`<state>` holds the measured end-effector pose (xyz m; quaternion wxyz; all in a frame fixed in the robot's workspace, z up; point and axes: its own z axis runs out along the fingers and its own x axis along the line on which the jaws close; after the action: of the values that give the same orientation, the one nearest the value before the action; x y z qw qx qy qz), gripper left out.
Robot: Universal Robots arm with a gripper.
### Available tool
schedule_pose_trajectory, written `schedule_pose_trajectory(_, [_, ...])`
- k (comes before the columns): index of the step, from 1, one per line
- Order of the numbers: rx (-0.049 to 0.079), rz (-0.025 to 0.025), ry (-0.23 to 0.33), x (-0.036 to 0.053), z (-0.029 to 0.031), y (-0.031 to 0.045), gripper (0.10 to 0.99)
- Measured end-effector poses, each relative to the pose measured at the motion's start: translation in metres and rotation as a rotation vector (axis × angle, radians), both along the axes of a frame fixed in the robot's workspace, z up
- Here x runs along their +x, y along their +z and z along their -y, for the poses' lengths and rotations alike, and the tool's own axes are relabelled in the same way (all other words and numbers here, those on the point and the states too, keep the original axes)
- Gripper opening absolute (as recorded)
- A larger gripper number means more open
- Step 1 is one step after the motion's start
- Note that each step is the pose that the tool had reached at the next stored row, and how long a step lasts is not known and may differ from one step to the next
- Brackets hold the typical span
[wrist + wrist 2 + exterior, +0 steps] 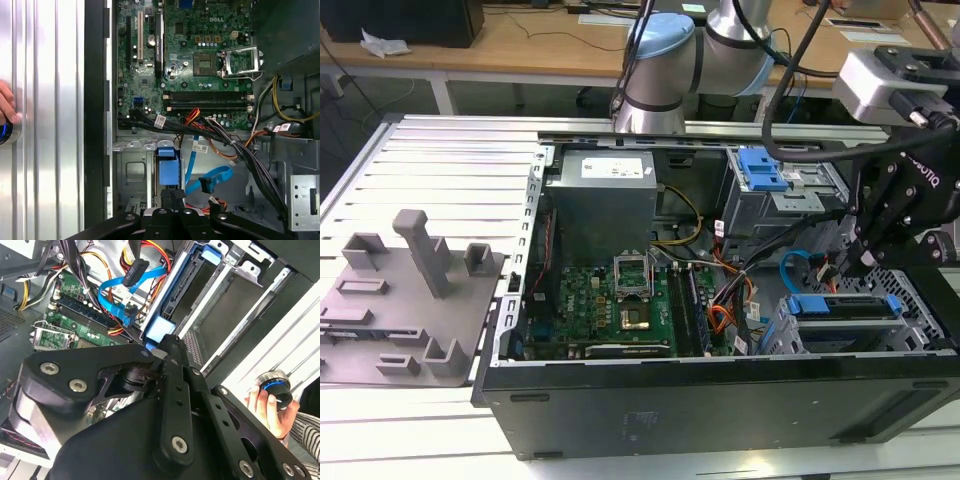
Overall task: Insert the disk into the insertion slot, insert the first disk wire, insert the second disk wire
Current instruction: 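Insert the disk into the insertion slot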
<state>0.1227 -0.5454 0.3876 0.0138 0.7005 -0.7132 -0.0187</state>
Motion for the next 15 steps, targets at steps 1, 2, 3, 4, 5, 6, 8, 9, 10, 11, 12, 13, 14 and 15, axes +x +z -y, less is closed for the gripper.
schedule_pose_trajectory(1, [0.000, -0.0003, 0.000, 0.0000, 0.0000, -0.0029, 0.106])
schedule_pose_trajectory(2, [0.000, -0.0006, 0.000, 0.0000, 0.0000, -0.0062, 0.106])
schedule_pose_trajectory(3, [0.000, -0.0009, 0.000, 0.0000, 0.0000, -0.0094, 0.106])
schedule_pose_trajectory(4, [0.000, -0.0013, 0.000, 0.0000, 0.0000, -0.0139, 0.106])
schedule_pose_trajectory(5, [0.000, -0.0017, 0.000, 0.0000, 0.0000, -0.0179, 0.106])
schedule_pose_trajectory(6, [0.000, -0.0019, 0.000, 0.0000, 0.0000, -0.0216, 0.106])
schedule_pose_trajectory(8, [0.000, -0.0020, 0.000, 0.0000, 0.0000, -0.0238, 0.106])
schedule_pose_trajectory(9, [0.000, -0.0020, 0.000, 0.0000, 0.0000, -0.0242, 0.106])
schedule_pose_trajectory(10, [0.000, -0.0020, 0.000, 0.0000, 0.0000, -0.0243, 0.106])
schedule_pose_trajectory(11, [0.000, -0.0020, 0.000, 0.0000, 0.0000, -0.0244, 0.106])
schedule_pose_trajectory(12, [0.000, -0.0020, 0.000, 0.0001, 0.0000, -0.0245, 0.106])
schedule_pose_trajectory(13, [0.000, -0.0020, 0.000, 0.0001, 0.0000, -0.0245, 0.106])
schedule_pose_trajectory(14, [0.000, -0.0020, 0.000, 0.0001, 0.0000, -0.0245, 0.106])
schedule_pose_trajectory(15, [0.000, -0.0020, 0.000, 0.0001, 0.0000, -0.0245, 0.106])
